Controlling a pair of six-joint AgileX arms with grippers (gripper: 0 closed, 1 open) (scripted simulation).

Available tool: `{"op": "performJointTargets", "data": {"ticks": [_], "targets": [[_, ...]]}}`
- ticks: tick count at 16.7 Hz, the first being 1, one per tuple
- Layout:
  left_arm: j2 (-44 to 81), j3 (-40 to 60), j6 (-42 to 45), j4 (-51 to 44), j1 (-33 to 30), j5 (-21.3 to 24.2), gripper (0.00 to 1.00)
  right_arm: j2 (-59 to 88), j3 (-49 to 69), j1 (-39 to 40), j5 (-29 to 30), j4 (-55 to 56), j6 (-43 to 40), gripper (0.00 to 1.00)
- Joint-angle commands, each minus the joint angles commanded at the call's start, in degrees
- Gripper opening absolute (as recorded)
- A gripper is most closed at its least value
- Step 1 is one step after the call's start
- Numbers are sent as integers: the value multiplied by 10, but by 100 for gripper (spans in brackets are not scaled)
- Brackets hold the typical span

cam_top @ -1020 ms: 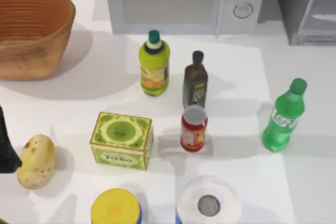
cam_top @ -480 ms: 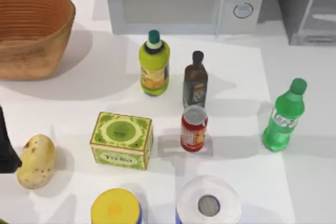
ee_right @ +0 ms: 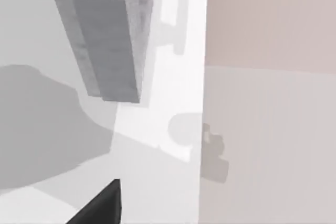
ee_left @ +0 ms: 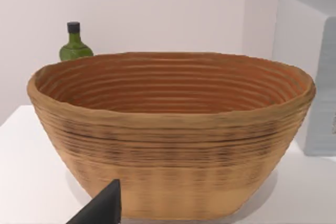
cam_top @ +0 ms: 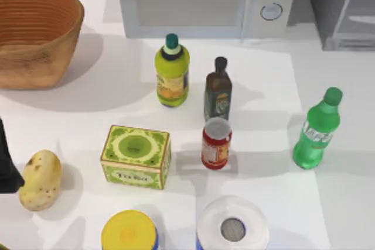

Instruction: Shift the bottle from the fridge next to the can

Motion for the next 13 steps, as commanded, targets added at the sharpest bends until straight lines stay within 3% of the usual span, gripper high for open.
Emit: {"op": "performJointTargets", "data": {"ticks": [9,13], "targets": [[0,0,0,0,0,0,100,4,-10,270,58,382,486,100],[0,0,0,0,0,0,100,3,-15,373,80,519,632,100]]}}
